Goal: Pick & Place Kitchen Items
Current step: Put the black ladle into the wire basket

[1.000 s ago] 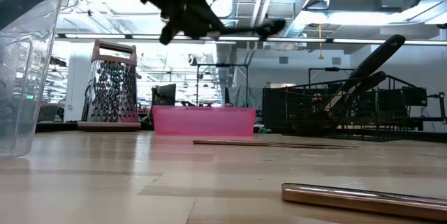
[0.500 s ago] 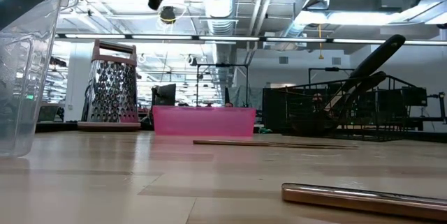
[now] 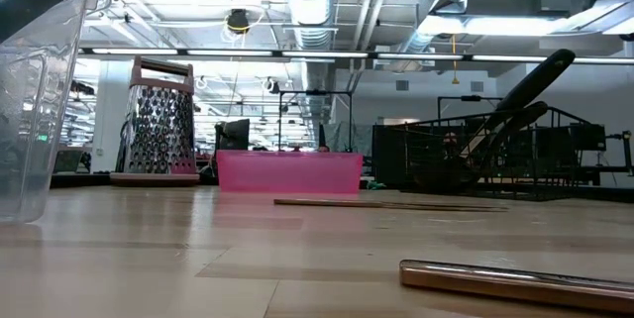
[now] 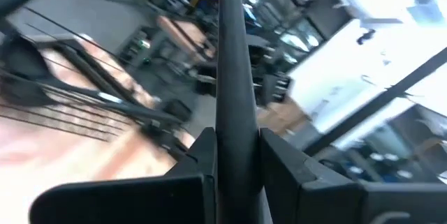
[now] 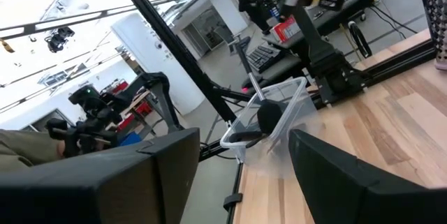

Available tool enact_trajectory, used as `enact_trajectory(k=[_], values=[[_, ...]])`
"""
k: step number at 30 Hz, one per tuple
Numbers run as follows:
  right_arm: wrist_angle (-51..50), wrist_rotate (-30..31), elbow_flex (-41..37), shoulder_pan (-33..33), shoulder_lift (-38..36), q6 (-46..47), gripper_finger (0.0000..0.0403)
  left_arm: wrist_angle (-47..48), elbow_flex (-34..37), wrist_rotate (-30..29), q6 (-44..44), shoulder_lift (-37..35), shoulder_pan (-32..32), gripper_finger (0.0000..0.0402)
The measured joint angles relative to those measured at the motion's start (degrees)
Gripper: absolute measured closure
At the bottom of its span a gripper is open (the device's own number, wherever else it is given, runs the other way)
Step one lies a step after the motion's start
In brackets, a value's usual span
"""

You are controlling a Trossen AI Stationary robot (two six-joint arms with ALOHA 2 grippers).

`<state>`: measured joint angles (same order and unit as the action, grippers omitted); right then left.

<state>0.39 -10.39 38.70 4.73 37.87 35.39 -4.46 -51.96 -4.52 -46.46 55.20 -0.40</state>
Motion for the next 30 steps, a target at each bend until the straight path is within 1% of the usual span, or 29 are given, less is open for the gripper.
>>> enact_trajectory(k=[5, 10, 14, 18, 24, 30], values=[[0.0, 0.2, 0.0, 0.0, 0.0, 0.0, 0.0182, -0.1, 0.0, 6.8, -3.5, -1.6, 0.0, 0.0354], [0.0, 0.2, 0.0, 0.0, 0.0, 0.0, 0.0182, -0.4, 0.0, 12.0, -4.8, -2.4, -0.4, 0.0354], [-0.1, 0.2, 0.0, 0.0, 0.0, 0.0, 0.0182, -0.3, 0.0, 17.6, -6.5, -2.4, -0.4, 0.0353], [-0.2, 0.7, 0.0, 0.0, 0.0, 0.0, 0.0182, -2.1, 0.0, 21.4, -6.5, -2.4, -1.0, 0.0352], [-1.5, 2.7, 0.0, 0.0, 0.0, 0.1, 0.0182, -2.9, 0.0, 21.9, -6.4, -2.4, -1.0, 0.0352], [-4.1, 6.5, 0.0, 0.0, 0.0, 1.1, 0.0182, -4.8, 0.0, 21.8, -2.6, -2.3, -1.0, 0.0352]])
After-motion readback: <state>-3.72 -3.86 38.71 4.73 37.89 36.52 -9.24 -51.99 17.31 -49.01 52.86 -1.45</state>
